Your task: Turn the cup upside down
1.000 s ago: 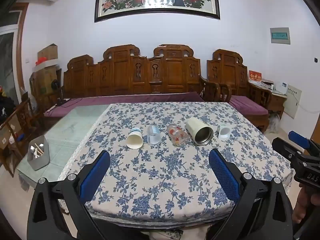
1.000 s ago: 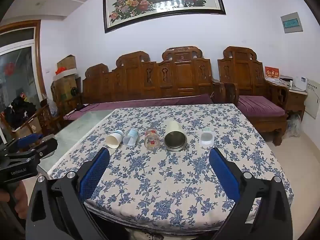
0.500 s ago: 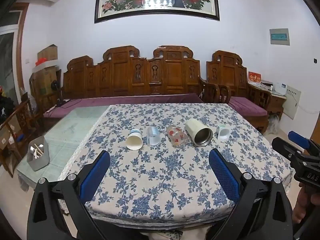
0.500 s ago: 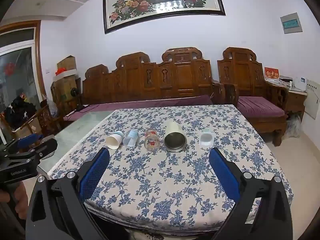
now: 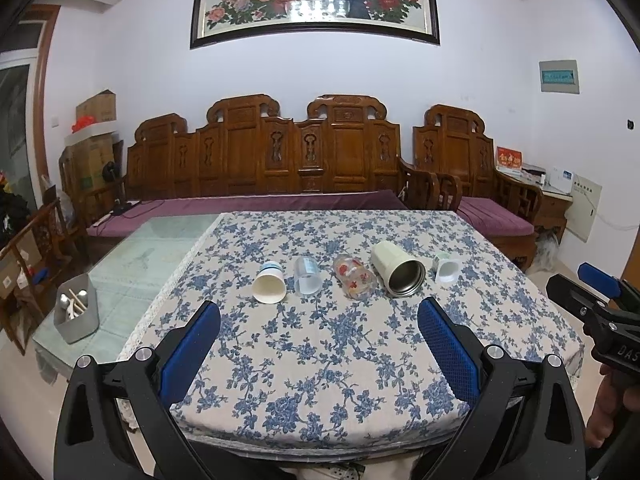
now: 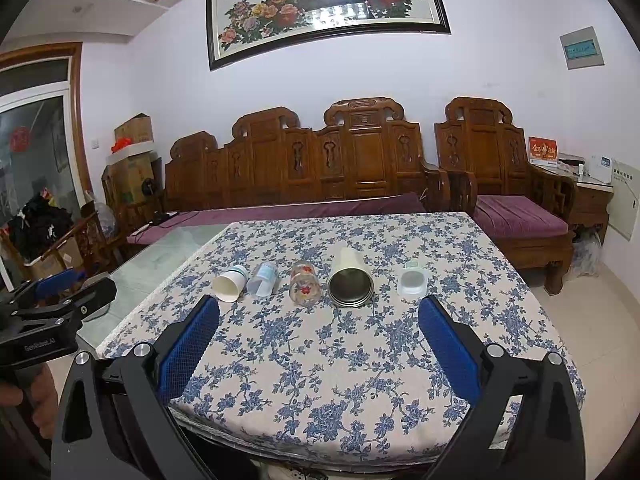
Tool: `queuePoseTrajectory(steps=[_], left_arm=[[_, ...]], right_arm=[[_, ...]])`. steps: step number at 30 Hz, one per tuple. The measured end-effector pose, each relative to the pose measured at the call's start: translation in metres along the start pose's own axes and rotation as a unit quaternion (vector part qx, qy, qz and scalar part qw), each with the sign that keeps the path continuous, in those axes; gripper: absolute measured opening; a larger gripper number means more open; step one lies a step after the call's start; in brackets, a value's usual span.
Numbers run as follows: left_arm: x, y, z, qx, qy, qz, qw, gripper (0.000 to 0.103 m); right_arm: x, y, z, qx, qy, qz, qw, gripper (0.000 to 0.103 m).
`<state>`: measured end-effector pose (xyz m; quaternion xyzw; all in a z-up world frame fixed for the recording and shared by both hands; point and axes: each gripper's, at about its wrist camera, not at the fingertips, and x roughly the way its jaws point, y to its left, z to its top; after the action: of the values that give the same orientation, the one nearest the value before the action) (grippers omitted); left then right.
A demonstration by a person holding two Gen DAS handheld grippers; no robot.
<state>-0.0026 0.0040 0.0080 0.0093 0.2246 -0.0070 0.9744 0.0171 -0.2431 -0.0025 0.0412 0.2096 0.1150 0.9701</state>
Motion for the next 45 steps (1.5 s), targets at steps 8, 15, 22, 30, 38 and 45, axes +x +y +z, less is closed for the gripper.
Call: queuePoseTrajectory(steps=[8, 15, 22, 30, 38, 45], left_arm=[[0.0003, -0.0012, 0.0004, 0.001, -0.001, 0.001, 1.0000, 0.095], [-0.0001, -0.0013, 0.0005, 0.002, -0.002, 0.000, 1.0000, 0.095], [-0.0023, -0.0024, 0.0003, 0.002, -0.006, -0.002, 1.0000, 0.095], [-0.0024, -0.0032, -0.0002, 0.002, -0.006, -0.001, 1.0000, 0.095], [-0.0033, -0.0039, 0.0010, 0.002, -0.007, -0.003, 1.0000, 0.095], [-0.0037, -0.0056, 0.0017, 0.003, -0.007, -0.004, 1.0000, 0.095]], right_arm=[[-0.0036, 0.0018, 0.0020, -0.003, -0.002, -0.001, 1.000, 0.100], [-0.0019, 0.0020, 0.0009, -0.001, -0.002, -0.003, 1.000, 0.100], [-0.0021, 0.0013, 0.0002, -0.001, -0.002, -0.003, 1.000, 0.100], [-0.0026, 0.0010, 0.0001, -0.001, -0.003, -0.003, 1.000, 0.100], [-0.0033, 0.0013, -0.0001, -0.001, -0.004, -0.003, 1.000, 0.100], [-0.0035, 0.0015, -0.0005, -0.001, -0.004, -0.002, 1.000, 0.100]])
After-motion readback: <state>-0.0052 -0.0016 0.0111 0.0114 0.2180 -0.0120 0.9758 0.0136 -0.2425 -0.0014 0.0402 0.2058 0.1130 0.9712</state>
